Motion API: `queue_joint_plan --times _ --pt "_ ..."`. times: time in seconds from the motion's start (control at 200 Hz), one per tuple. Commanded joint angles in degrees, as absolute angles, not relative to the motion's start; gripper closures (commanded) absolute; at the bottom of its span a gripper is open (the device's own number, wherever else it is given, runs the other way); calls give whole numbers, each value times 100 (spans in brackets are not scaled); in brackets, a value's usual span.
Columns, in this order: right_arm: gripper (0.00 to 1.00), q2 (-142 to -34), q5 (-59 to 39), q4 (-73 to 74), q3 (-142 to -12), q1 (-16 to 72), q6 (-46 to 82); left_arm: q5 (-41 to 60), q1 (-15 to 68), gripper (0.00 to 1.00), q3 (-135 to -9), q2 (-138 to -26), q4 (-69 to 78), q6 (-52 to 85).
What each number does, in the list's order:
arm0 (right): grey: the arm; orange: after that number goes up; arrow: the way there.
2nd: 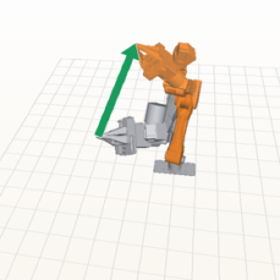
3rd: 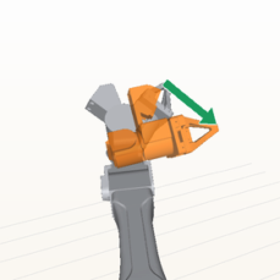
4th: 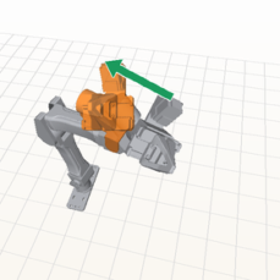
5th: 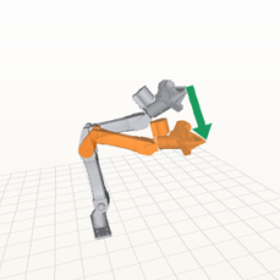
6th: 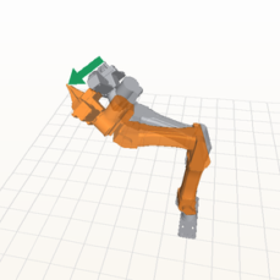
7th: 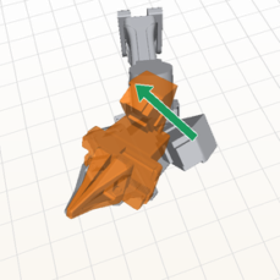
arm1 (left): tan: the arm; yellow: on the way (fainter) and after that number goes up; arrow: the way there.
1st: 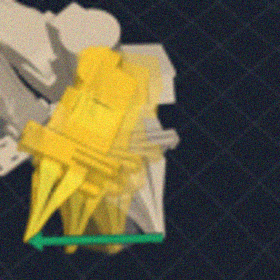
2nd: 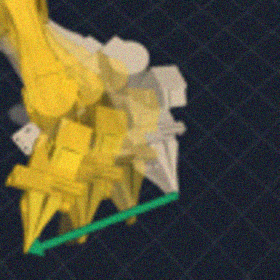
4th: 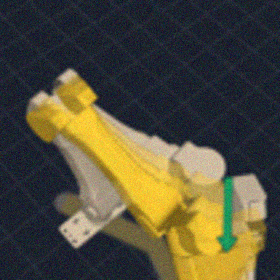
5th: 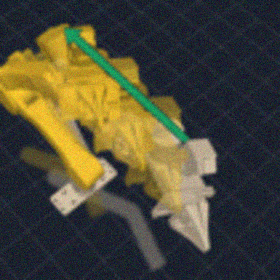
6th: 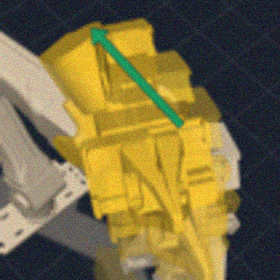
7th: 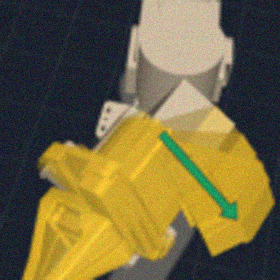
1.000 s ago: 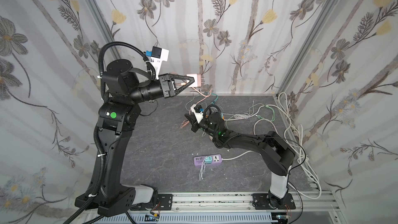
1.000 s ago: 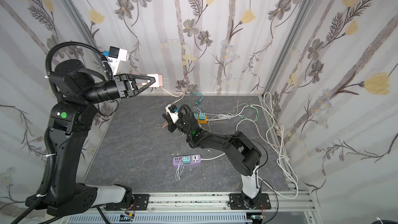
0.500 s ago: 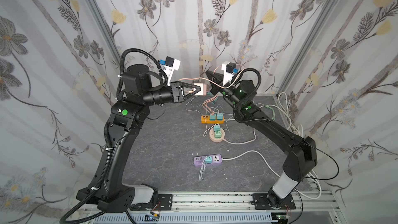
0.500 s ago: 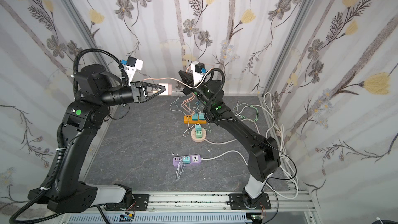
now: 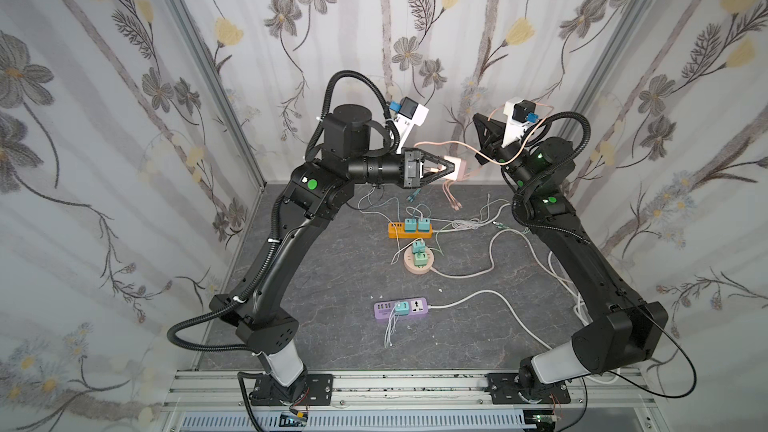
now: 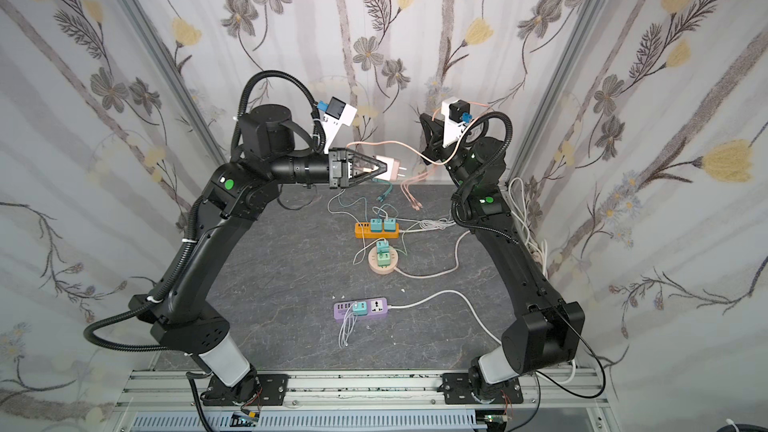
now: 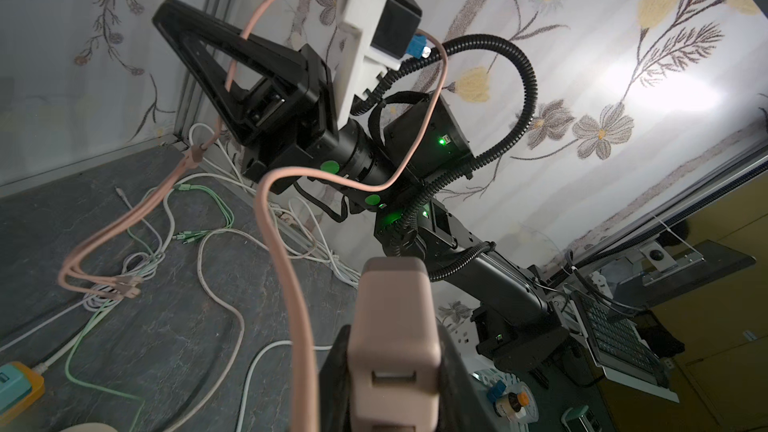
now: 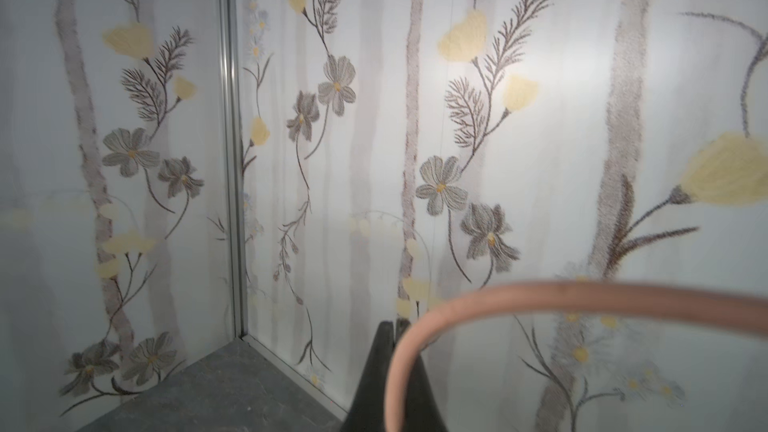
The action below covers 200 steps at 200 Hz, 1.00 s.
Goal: Insert the plug
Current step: 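Raise the right gripper to the hanging pink cable and grasp it, then hold the pink cable with the right gripper while the left gripper holds the charger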
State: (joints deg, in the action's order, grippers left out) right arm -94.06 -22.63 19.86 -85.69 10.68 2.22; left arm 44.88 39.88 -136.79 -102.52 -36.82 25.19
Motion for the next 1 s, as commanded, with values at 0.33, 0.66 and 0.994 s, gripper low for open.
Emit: queue_joint_plan --times 0.33,0.66,0.994 --pt "100 -9703 -3190 130 -8378 -972 -1524 3012 4342 100 -15605 -12772 -2694 2451" --pt "33 -9359 -3323 -464 -6079 -1046 -1551 2560 4364 100 -15346 -13669 -2455 2477" --pt "1 -8904 -3000 -2440 -5740 -1037 -1720 1645 4270 100 -15653 -14185 -1583 2961"
